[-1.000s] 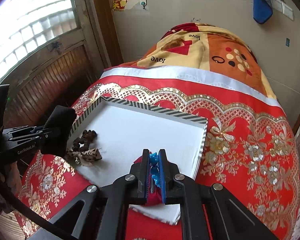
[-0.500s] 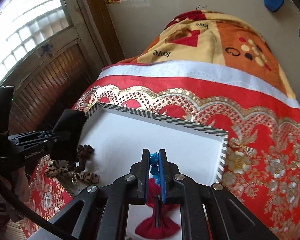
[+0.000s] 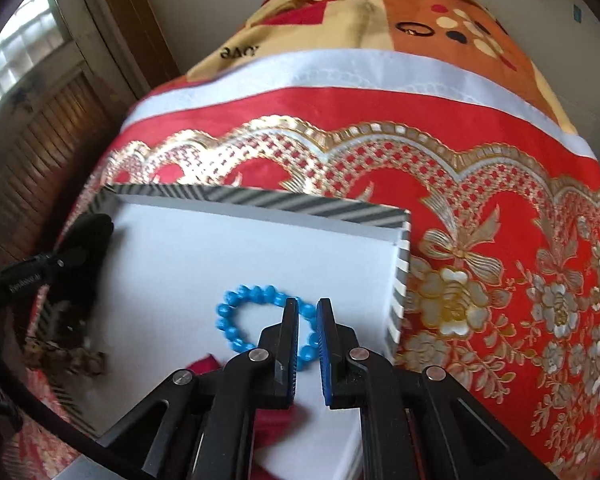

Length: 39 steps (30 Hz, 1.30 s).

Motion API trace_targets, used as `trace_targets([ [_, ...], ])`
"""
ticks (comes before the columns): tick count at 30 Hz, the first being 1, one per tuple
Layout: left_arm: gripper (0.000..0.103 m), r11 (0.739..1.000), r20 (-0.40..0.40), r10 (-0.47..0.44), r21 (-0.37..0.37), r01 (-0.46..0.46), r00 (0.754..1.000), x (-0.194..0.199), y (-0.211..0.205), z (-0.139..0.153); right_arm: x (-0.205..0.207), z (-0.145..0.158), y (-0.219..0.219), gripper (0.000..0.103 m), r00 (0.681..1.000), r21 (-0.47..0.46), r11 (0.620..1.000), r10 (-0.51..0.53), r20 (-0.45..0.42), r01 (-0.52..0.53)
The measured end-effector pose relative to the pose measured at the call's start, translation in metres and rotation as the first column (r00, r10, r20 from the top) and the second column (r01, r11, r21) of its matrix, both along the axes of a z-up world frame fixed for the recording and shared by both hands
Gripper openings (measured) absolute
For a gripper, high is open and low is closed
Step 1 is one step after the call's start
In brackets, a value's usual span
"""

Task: Organize jewelry
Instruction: 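Release the blue bracelet with right tool while left releases black case into box, then move the right tool to the multicolour bead bracelets and close on them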

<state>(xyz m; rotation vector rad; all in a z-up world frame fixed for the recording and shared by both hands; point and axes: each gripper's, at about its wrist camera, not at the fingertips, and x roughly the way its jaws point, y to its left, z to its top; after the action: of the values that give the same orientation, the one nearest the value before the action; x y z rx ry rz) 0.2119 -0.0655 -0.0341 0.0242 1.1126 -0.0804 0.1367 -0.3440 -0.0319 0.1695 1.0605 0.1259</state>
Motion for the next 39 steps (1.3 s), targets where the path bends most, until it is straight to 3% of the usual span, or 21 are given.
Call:
trace_targets([
  [3, 0.034, 0.999, 0.001, -0.018, -0.032, 0.018, 1.0, 0.0, 0.001, -0.001, -0.002, -0.002, 0.002, 0.008, 1.0, -0.024, 1.0, -0.003, -0.011, 0.003],
  [4, 0.039, 0.999, 0.001, -0.019, -0.038, 0.019, 1.0, 0.0, 0.001, -0.001, -0.003, -0.003, 0.002, 0.013, 1.0, -0.03, 1.0, -0.004, -0.013, 0.004],
  [6, 0.043, 0.999, 0.004, -0.017, -0.05, 0.017, 1.0, -0.001, 0.003, 0.001, -0.007, -0.001, 0.004, 0.033, 1.0, -0.033, 0.999, -0.01, -0.002, 0.01],
  [8, 0.044, 0.998, 0.01, -0.016, -0.057, 0.017, 1.0, -0.006, 0.005, 0.006, -0.015, 0.004, 0.006, 0.037, 1.0, -0.015, 1.0, -0.007, 0.016, 0.007],
  [19, 0.045, 0.998, 0.09, -0.056, -0.036, 0.06, 0.994, -0.063, 0.007, 0.05, -0.067, 0.046, 0.019, 0.041, 0.996, 0.009, 1.0, 0.001, 0.089, -0.002],
  [27, 0.045, 0.996, 0.133, -0.086, 0.017, 0.085, 0.987, -0.12, 0.005, 0.066, -0.108, 0.064, 0.033, 0.041, 0.994, 0.02, 1.0, -0.009, 0.11, 0.007],
  [39, 0.045, 0.995, 0.137, -0.087, -0.03, 0.092, 0.987, -0.192, 0.023, 0.078, -0.174, 0.079, 0.05, 0.041, 0.992, 0.003, 1.0, -0.002, 0.122, 0.001],
])
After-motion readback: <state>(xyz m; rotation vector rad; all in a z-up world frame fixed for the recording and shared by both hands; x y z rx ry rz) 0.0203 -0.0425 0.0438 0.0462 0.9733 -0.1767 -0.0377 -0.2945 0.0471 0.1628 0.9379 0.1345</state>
